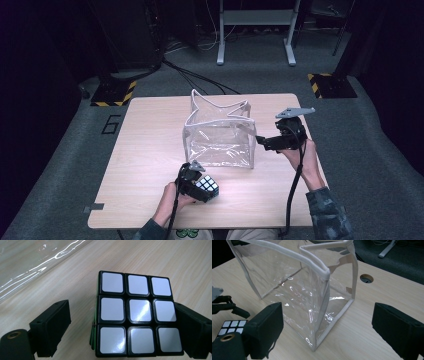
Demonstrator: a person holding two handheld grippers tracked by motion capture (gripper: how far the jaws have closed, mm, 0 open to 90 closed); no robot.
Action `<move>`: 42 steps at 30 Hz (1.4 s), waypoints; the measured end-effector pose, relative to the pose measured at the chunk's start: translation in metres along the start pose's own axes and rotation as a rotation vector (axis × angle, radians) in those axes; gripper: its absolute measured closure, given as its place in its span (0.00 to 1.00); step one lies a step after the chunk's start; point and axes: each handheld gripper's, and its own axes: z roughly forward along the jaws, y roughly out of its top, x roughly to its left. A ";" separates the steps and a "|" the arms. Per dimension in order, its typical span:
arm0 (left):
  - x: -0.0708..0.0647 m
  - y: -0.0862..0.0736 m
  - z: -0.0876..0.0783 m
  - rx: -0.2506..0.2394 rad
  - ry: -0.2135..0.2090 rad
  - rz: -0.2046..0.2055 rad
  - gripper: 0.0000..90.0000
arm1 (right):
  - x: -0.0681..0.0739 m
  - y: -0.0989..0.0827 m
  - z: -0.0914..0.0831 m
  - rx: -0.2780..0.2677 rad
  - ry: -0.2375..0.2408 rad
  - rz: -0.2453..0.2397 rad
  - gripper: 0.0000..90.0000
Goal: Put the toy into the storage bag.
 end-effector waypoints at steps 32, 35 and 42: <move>-0.001 -0.004 -0.009 0.003 0.096 0.038 0.38 | 0.003 0.047 0.026 0.010 0.007 -0.042 0.14; 0.000 -0.002 -0.014 -0.007 0.099 0.036 0.38 | 0.004 0.051 0.030 0.017 0.009 -0.034 0.15; 0.002 0.003 -0.022 -0.014 0.100 0.035 0.38 | 0.003 0.059 0.037 0.017 0.012 -0.043 0.15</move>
